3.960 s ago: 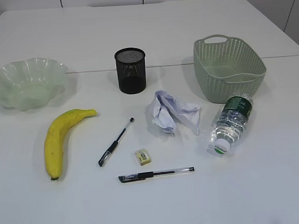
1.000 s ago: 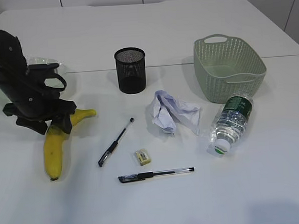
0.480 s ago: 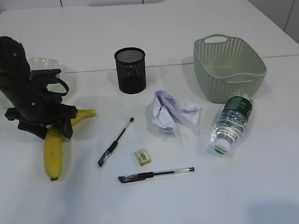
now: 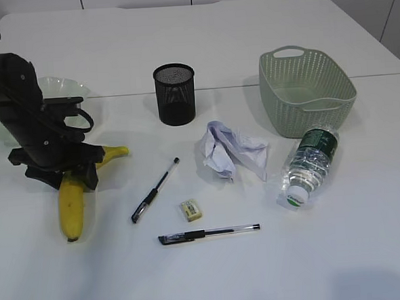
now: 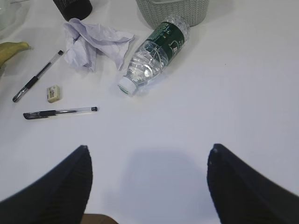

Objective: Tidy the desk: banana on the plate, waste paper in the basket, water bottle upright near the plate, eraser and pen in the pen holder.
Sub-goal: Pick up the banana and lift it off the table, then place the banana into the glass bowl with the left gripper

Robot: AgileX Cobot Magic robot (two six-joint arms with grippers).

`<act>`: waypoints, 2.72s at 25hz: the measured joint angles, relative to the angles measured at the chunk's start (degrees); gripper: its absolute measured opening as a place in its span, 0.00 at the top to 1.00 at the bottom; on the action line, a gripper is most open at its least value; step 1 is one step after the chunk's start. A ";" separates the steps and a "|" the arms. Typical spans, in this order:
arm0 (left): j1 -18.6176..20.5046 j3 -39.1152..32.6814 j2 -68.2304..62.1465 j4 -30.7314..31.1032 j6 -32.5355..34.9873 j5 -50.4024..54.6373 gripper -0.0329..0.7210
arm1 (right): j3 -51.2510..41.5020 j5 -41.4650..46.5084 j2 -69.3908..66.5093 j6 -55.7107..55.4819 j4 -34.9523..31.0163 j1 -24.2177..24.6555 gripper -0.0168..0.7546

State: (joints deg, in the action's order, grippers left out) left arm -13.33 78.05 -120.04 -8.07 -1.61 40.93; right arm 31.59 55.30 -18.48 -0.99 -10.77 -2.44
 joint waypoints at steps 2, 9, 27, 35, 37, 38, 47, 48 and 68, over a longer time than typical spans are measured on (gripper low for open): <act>0.00 0.00 -0.36 0.00 0.00 0.00 0.33 | 0.00 0.00 0.00 0.00 0.00 0.00 0.24; 0.00 0.08 -0.36 0.00 -0.06 0.26 0.56 | 0.00 0.00 0.00 0.00 0.00 0.00 0.24; 0.00 0.47 5.32 -0.57 -0.06 0.58 0.62 | 0.00 0.00 0.00 0.21 0.00 0.00 0.24; 0.68 9.09 10.15 2.20 -0.06 0.70 0.63 | 0.00 -0.41 0.00 0.33 0.00 0.00 0.24; 1.36 11.37 10.15 2.20 -0.06 -0.06 0.63 | 0.00 -0.44 0.00 0.42 0.00 0.00 0.24; 2.06 12.25 10.15 2.20 -0.06 -0.59 0.63 | 0.00 -0.44 0.00 0.42 0.00 0.00 0.24; 11.52 14.60 9.24 -0.07 -2.16 -9.42 0.63 | 0.00 -0.44 0.00 0.42 0.00 0.00 0.24; 12.13 14.76 8.62 -0.82 -2.21 -10.40 0.63 | 0.00 -0.44 0.00 0.42 0.00 0.00 0.24; 16.18 31.69 -10.12 -11.53 -4.12 -11.26 0.63 | 0.00 -0.07 -0.12 0.42 0.00 0.00 0.24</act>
State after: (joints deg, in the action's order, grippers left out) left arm 2.85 109.75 -130.16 -19.60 -5.73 29.67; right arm 31.59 55.23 -18.60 -0.57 -10.77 -2.44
